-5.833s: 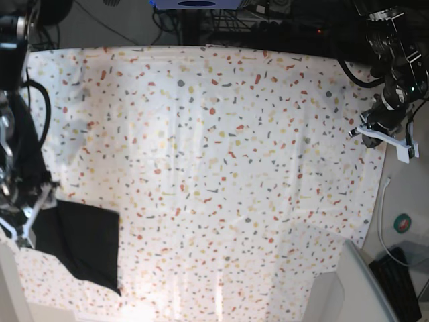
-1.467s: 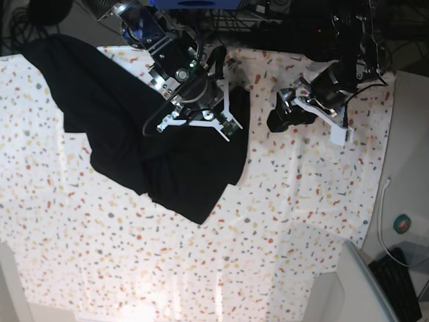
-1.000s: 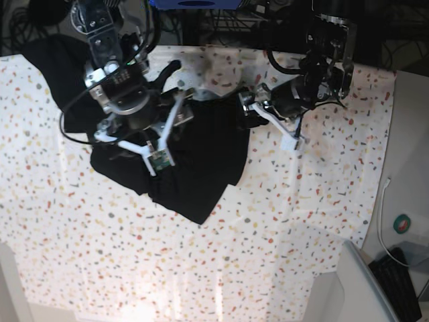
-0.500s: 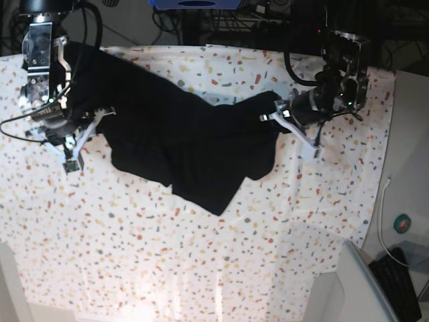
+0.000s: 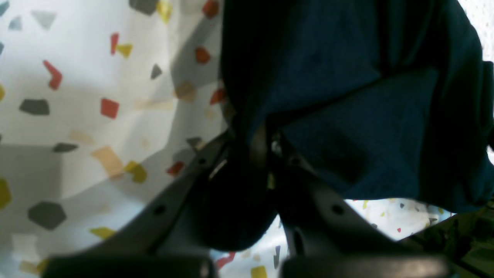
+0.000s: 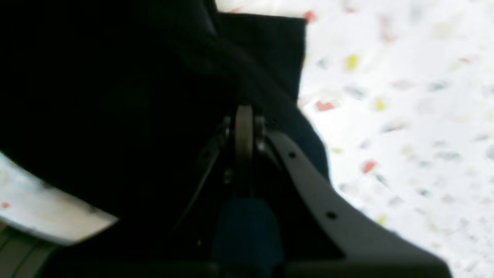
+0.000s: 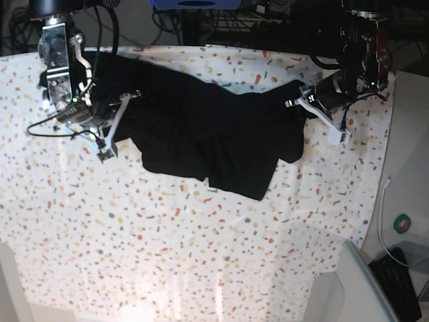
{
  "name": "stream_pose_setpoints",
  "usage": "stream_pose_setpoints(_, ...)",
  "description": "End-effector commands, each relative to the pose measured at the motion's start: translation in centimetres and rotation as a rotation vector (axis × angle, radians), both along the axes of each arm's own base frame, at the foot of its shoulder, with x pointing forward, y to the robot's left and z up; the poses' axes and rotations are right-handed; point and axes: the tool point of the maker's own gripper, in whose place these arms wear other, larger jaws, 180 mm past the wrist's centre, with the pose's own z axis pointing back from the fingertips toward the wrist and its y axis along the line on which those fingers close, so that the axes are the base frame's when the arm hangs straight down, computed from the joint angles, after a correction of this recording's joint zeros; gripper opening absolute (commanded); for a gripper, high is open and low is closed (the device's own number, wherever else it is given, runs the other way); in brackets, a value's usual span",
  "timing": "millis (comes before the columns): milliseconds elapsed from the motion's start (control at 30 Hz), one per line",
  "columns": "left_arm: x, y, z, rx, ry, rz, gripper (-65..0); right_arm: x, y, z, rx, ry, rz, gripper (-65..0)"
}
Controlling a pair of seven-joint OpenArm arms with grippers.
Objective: Layout the t-shirt on the table in an organized manner, then fold the t-shirt properly
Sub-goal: 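Grasp the shirt with both grippers and spread it apart, then drag the shirt edge with the right gripper away from the left gripper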
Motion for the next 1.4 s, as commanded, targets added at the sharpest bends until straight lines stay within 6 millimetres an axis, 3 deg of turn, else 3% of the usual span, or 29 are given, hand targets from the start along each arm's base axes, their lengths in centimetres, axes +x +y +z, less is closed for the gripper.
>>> stream_pose_setpoints(0,1.2,0.2,1.2,-0.002,-0.052,-0.001,-65.0,1.7,-0.4,0.3,-0.006,-0.035,-0.003,-65.0)
stream_pose_setpoints(100,1.3,0.3,1.3,-0.002,-0.054,0.001,-65.0,2.8,-0.9,-1.8,-0.005,0.021,-0.02,-65.0)
stream_pose_setpoints(200,1.7,0.3,1.5,-0.002,-0.063,0.002,-65.0,5.3,-1.2,-2.9,0.007,0.023,-0.035,-65.0)
stream_pose_setpoints(367,5.1,0.9,3.0,0.01,-0.101,0.061,-65.0,11.2,-2.3,-1.6,0.008,-0.02,-0.061,-65.0)
stream_pose_setpoints(467,6.7,1.2,3.8,0.014,-0.119,0.095,-65.0,13.5,-3.6,1.3,-0.025,-0.067,-0.067,-65.0)
stream_pose_setpoints(500,6.9,1.2,3.9,0.013,-0.124,0.098,-65.0,14.2,-4.0,3.1,-0.044,-0.095,-0.066,-65.0)
stream_pose_setpoints(600,7.1,1.4,4.0,0.015,-0.124,0.099,-65.0,13.5,-3.7,7.5,-0.086,-0.165,-0.044,-65.0)
stream_pose_setpoints(700,6.7,1.7,3.7,0.023,-0.114,0.099,-65.0,11.8,-2.1,11.2,-0.093,-0.246,-0.013,-65.0)
stream_pose_setpoints(767,6.6,1.6,3.6,0.023,-0.11,0.097,-65.0,10.6,1.2,13.2,-0.068,-0.296,0.053,-46.1)
stream_pose_setpoints(833,6.2,1.7,3.4,0.023,-0.103,0.098,-65.0,9.7,4.2,14.0,-0.044,-0.314,0.125,-32.4)
stream_pose_setpoints(900,5.9,1.8,3.3,0.025,-0.1,0.1,-65.0,9.0,8.0,13.7,-0.004,-0.305,0.209,-26.3)
stream_pose_setpoints(1033,5.6,1.6,3.1,0.025,-0.094,0.097,-65.0,10.4,12.9,10.7,0.09,-0.263,0.26,-25.4)
stream_pose_setpoints(1133,5.5,1.6,3.0,0.025,-0.091,0.096,-65.0,11.9,14.2,8.6,0.115,-0.235,0.266,-25.4)
stream_pose_setpoints(1233,5.0,1.6,2.7,0.025,-0.078,0.096,-65.0,13.3,14.2,6.4,0.116,-0.205,0.263,-25.4)
stream_pose_setpoints(1367,4.6,1.9,2.5,0.027,-0.072,0.104,-65.0,14.0,14.0,5.5,0.121,-0.21,0.261,-25.7)
